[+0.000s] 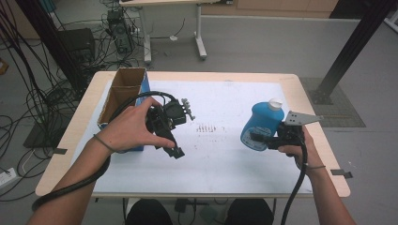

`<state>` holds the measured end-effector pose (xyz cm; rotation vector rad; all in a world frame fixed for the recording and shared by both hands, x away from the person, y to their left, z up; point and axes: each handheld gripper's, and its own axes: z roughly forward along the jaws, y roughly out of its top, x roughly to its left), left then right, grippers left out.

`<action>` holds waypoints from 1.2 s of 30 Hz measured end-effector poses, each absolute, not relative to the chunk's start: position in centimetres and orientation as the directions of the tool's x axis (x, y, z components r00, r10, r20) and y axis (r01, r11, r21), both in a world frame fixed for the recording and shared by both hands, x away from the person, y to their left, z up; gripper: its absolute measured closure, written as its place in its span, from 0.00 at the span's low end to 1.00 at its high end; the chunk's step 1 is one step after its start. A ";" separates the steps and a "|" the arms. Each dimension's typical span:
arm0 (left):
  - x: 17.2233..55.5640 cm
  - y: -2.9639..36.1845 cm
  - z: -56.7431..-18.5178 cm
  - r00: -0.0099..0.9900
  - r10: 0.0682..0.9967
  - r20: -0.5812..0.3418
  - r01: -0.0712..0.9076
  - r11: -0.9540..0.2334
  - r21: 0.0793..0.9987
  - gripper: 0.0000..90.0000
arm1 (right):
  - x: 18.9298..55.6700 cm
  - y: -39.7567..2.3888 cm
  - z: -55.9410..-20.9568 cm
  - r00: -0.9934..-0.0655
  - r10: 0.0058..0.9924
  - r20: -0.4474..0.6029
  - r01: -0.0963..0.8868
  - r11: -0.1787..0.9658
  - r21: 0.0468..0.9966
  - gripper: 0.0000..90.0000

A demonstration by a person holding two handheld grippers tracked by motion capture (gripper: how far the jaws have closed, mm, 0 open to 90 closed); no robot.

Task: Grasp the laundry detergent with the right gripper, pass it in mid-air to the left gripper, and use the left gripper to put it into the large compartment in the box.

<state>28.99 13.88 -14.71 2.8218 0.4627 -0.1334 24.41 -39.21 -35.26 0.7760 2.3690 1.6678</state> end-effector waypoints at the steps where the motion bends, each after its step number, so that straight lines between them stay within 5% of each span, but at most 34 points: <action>1: 29.0 13.8 -14.6 0.949 0.287 -0.130 0.312 -0.915 0.256 0.09 | 24.5 -39.1 -35.1 -0.863 0.476 0.171 0.324 0.259 0.910 0.47; 36: 29.2 10.3 -12.0 0.977 0.196 -0.084 0.209 -0.955 0.209 0.08 | 24.4 -35.3 -33.8 -0.946 0.286 0.154 0.251 0.342 0.906 0.47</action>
